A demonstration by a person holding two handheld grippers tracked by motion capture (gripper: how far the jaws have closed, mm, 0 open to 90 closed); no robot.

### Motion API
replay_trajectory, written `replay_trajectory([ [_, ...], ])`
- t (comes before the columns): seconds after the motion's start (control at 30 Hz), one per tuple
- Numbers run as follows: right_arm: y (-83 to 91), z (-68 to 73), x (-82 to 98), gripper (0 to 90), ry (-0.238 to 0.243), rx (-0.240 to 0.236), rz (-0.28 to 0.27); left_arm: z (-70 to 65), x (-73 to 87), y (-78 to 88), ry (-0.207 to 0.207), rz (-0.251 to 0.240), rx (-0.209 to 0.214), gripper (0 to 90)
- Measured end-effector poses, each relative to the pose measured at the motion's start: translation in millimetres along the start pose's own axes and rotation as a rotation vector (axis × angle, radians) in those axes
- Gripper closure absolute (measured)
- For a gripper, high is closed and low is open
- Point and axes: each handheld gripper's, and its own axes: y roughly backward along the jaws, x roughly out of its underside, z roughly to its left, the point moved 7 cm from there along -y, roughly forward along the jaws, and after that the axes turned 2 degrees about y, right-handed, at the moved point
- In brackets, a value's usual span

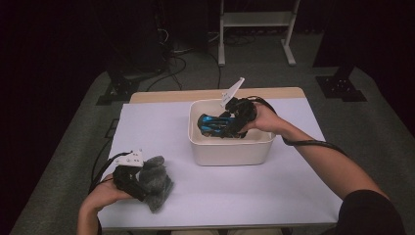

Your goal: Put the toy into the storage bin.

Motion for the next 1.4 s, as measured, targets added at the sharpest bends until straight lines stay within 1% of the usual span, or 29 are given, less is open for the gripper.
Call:
replay_trajectory([
  [0.13, -5.9, 1.4, 0.0, 25.0, 0.005, -0.008, 0.015, 0.6, 0.9, -0.1, 0.008, -0.005, 0.0, 6.7],
  [0.2, -8.1, 2.2, -0.6, 25.0, 0.001, -0.013, 0.015, 0.0, 0.3, 0.3, 0.004, -0.005, 0.0, 6.7],
  [0.4, -14.7, 2.2, -0.7, 25.0, 0.013, -0.016, 0.028, -0.7, -0.3, 0.5, -0.001, -0.006, 0.0, 6.7],
  [0.5, -17.6, 2.2, 2.2, 25.0, 0.017, -0.015, 0.051, -1.1, -0.4, 0.3, 0.0, -0.008, 0.004, 6.7],
  [0.6, -18.3, 0.8, 4.7, 25.0, 0.005, -0.014, 0.055, -1.0, -0.3, -0.1, 0.002, -0.008, 0.005, 6.7],
  [0.83, -21.7, 2.7, 6.6, 25.0, 0.01, -0.015, 0.079, -1.4, -0.9, -0.2, 0.0, -0.008, 0.006, 6.6],
  [0.93, -21.9, 5.5, 6.2, 25.0, 0.016, -0.018, 0.082, -1.6, -1.0, -0.2, -0.002, -0.006, 0.006, 6.6],
  [1.07, -22.6, 5.0, 7.5, 25.0, 0.005, -0.018, 0.088, -2.3, -2.1, 0.6, -0.004, -0.011, 0.007, 6.7],
  [1.23, -25.5, 6.3, 9.2, 25.0, 0.01, -0.02, 0.114, -1.7, -1.5, 0.1, -0.002, -0.01, 0.009, 6.7],
  [1.4, -26.4, 6.2, 10.2, 25.0, 0.007, -0.027, 0.122, -1.5, -1.7, 0.4, -0.003, -0.012, 0.008, 6.7],
])
